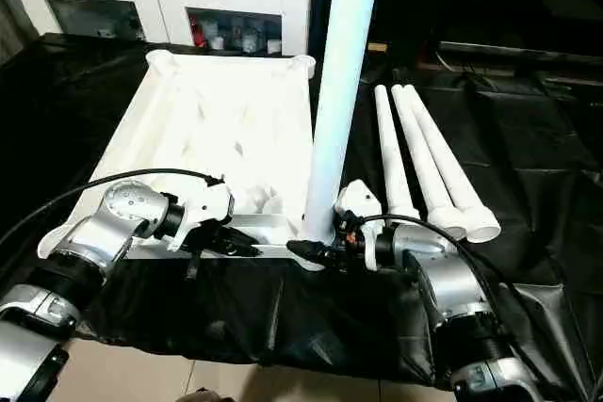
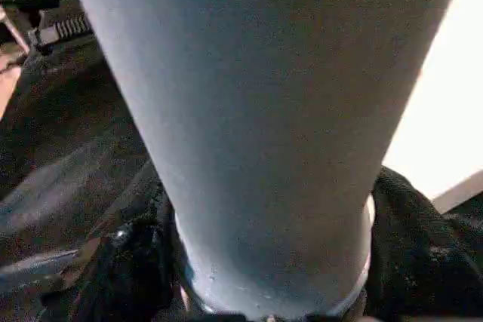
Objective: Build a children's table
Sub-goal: Rotate leg to tighten
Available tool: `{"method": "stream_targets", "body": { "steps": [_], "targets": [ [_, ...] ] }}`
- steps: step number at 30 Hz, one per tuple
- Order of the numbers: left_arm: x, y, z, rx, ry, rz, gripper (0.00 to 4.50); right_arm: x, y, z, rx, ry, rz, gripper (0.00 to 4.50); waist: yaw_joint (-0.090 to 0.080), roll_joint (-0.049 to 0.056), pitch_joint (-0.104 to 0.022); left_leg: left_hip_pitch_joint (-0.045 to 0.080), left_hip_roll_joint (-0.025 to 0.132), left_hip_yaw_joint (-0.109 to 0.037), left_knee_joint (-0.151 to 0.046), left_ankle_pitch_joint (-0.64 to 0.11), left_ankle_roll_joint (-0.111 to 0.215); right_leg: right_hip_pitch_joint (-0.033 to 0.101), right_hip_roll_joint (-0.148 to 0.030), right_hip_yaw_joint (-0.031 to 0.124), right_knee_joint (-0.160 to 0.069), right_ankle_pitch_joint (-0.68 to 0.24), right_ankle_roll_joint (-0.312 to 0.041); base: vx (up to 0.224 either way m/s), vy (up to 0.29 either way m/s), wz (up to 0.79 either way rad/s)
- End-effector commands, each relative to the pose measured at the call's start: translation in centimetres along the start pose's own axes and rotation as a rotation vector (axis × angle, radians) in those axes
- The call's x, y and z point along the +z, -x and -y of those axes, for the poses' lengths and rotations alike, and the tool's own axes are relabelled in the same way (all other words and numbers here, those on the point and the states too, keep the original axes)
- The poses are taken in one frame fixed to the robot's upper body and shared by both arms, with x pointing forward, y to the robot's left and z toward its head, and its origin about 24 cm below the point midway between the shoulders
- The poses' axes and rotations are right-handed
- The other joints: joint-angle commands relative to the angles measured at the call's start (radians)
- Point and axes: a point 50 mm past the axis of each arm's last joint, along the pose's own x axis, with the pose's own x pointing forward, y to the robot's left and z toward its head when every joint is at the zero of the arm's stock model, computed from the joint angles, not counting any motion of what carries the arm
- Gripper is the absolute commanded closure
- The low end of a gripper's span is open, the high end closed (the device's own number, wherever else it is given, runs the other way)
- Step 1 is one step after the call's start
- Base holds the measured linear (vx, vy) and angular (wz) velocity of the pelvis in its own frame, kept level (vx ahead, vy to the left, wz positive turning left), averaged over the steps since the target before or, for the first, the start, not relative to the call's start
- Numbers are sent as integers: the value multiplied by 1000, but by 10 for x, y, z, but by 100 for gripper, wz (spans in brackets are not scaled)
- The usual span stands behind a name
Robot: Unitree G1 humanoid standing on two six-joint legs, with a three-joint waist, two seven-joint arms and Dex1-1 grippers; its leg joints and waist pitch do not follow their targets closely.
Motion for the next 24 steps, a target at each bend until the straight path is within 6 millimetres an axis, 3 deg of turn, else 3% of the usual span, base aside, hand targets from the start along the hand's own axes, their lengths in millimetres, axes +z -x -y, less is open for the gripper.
{"method": "stream_targets", "body": {
  "steps": [1,2,4,6,9,15,19,20,24],
  "targets": [
    [3,-13,-2,26,32,4,450,-8,-14,-5,-33,-69,14,175,-2,3,-58,13,113,-51,-63,-133,52,44,-140,85,-66,-139,-172,0,0,0],
    [3,-13,-3,33,35,4,450,-9,-14,-5,-46,-72,16,175,-4,3,-54,15,112,-52,-64,-153,42,40,-142,86,-72,-176,-170,0,0,0],
    [6,-20,-7,104,59,10,450,-12,-20,4,-187,-99,27,175,-12,2,-43,24,108,-56,-68,-225,9,35,-147,86,-94,-339,-147,0,0,0],
    [10,-30,-14,200,94,9,450,-16,-29,13,-348,-143,34,175,-20,4,-41,32,108,-63,-71,-272,-17,33,-149,85,-103,-440,-125,0,0,0],
    [20,-47,-21,336,145,22,450,-16,-47,19,-508,-245,62,176,-41,5,-42,32,112,-69,-74,-302,-42,30,-150,87,-103,-441,-128,0,0,0],
    [31,-64,-22,393,161,19,450,-14,-71,15,-571,-293,54,176,-49,6,-44,25,105,-63,-72,-283,-12,33,-145,90,-100,-363,-141,0,0,0],
    [32,-70,-19,382,134,5,450,-10,-83,10,-539,-264,58,176,-52,5,-44,22,104,-61,-69,-267,9,34,-146,90,-102,-374,-135,0,0,0],
    [31,-69,-18,377,125,2,450,-9,-84,10,-542,-254,65,120,-52,5,-44,22,104,-61,-69,-267,9,34,-146,90,-102,-374,-135,0,0,0],
    [25,-63,-15,351,108,6,450,-4,-80,13,-522,-234,112,85,-55,7,-42,24,108,-64,-73,-297,6,30,-145,89,-104,-391,-134,0,0,0]
  ]
}}
